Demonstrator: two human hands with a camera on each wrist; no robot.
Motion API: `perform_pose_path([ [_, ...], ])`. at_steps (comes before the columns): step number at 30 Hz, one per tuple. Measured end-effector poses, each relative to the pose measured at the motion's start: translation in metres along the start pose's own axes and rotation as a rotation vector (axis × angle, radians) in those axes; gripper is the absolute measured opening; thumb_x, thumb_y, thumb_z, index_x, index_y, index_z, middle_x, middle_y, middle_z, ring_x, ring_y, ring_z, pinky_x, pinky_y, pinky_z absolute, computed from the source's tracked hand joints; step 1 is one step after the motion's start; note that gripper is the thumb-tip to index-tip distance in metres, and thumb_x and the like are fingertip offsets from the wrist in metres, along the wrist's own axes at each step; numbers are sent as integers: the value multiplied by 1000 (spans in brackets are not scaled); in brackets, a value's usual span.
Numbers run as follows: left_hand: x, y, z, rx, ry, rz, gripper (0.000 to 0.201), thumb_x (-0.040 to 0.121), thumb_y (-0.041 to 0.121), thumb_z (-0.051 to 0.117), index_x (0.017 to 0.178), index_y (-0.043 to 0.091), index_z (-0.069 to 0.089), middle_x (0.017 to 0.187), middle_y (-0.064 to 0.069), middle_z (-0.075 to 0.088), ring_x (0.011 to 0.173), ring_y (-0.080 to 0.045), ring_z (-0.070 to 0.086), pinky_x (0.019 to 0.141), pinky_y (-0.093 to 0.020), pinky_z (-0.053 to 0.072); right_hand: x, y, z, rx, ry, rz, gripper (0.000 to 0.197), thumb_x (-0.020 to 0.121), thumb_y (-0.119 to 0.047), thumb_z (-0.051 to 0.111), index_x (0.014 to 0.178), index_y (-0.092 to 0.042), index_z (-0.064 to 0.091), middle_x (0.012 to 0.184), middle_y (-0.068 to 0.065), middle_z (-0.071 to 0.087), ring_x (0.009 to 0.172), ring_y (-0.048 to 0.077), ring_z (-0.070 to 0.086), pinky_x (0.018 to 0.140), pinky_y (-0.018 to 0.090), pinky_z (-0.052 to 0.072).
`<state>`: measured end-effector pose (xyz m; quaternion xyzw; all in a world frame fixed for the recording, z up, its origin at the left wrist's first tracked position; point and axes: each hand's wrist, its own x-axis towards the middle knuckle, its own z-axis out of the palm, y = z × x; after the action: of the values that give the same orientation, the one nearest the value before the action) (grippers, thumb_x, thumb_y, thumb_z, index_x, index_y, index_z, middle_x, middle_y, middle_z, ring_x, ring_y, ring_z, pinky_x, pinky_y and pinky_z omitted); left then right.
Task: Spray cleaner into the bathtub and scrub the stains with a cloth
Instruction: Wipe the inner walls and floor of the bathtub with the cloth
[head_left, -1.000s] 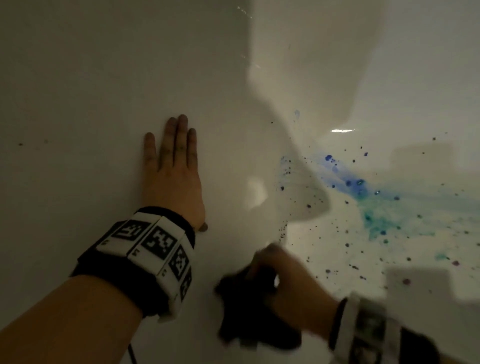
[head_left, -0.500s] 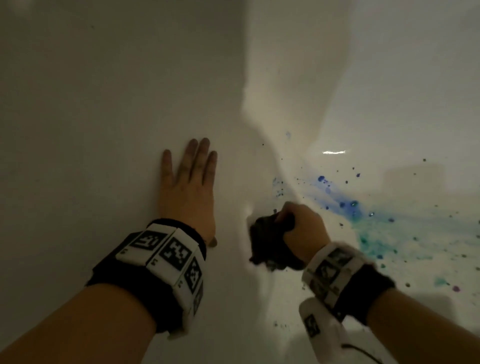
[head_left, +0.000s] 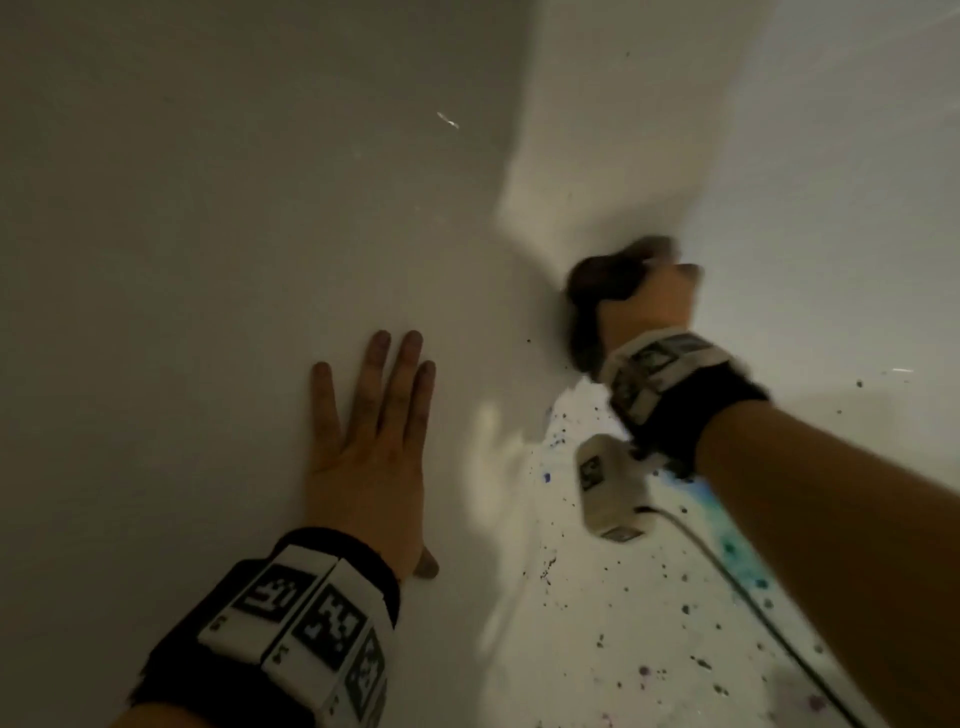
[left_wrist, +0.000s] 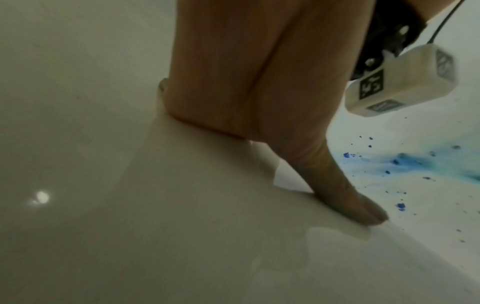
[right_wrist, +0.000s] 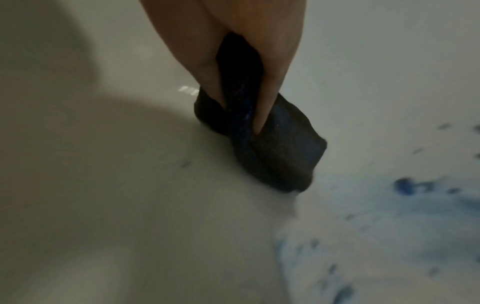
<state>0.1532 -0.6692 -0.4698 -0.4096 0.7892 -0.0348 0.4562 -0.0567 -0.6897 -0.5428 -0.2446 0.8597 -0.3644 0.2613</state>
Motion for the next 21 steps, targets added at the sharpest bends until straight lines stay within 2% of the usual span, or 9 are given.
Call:
perform_pose_path([
  [4, 1, 2, -4, 8, -46, -23, 154, 53, 80, 61, 120, -2, -51, 124, -25, -58, 120, -44, -47, 84, -66, -32, -60, -3, 33, -96, -244, -206, 53, 70, 1, 60, 120, -14, 55, 131, 17, 37, 113, 34, 46, 100, 34, 38],
  [8, 1, 2, -7, -14, -106, -36, 156, 50, 81, 62, 119, -1, -51, 122, -24, -60, 118, -44, -48, 76, -66, -33, -129, 45, 20, -206, -496, -344, 51, 71, -4, 65, 118, -21, 55, 131, 6, 38, 116, 31, 42, 100, 38, 41],
  [10, 0, 4, -9, -22, -125, -38, 156, 48, 81, 62, 117, -1, -52, 121, -23, -60, 117, -44, -49, 74, -66, -35, -147, 69, 10, -290, -716, -348, 50, 76, -5, 65, 120, -25, 51, 131, 2, 37, 117, 25, 41, 101, 33, 41],
  [12, -1, 6, -11, -21, -140, -39, 157, 47, 82, 62, 116, 0, -53, 121, -23, -61, 117, -44, -50, 72, -65, -37, -145, 80, -6, -282, -823, -258, 39, 79, -7, 63, 114, -22, 55, 125, 0, 44, 112, 22, 48, 98, 29, 44],
  [14, -1, 6, -12, -21, -139, -37, 157, 47, 83, 61, 116, -1, -53, 121, -24, -60, 118, -44, -49, 71, -65, -37, -124, 76, -30, -164, -701, -146, 20, 80, -6, 62, 97, -15, 59, 107, 2, 55, 94, 18, 59, 79, 22, 50],
  [16, -1, 6, -11, -27, -130, -31, 157, 47, 83, 61, 118, -1, -52, 122, -25, -59, 119, -45, -47, 73, -66, -36, -92, 66, -55, -78, -408, -88, 12, 82, -3, 57, 83, -15, 55, 84, 0, 59, 74, 8, 62, 59, 9, 42],
  [17, -1, 6, -11, -28, -123, -26, 158, 47, 83, 60, 118, -1, -52, 123, -25, -59, 119, -45, -47, 75, -67, -35, -74, 62, -65, -50, -247, -61, 14, 81, -1, 56, 82, -15, 51, 80, 0, 59, 70, 9, 60, 57, 7, 39],
  [19, 0, 7, -9, -30, -106, -19, 158, 47, 83, 61, 119, -2, -52, 123, -25, -59, 118, -46, -48, 75, -67, -34, -35, 58, -75, -47, -22, 19, 23, 79, 0, 57, 95, -14, 47, 96, 6, 59, 82, 17, 58, 68, 12, 40],
  [21, 0, 7, -9, -35, -86, -14, 158, 47, 82, 62, 119, -1, -51, 122, -25, -59, 117, -45, -48, 75, -66, -34, -5, 54, -69, -54, 55, 111, 39, 77, -1, 60, 112, -11, 45, 115, 11, 55, 102, 27, 56, 86, 24, 44],
])
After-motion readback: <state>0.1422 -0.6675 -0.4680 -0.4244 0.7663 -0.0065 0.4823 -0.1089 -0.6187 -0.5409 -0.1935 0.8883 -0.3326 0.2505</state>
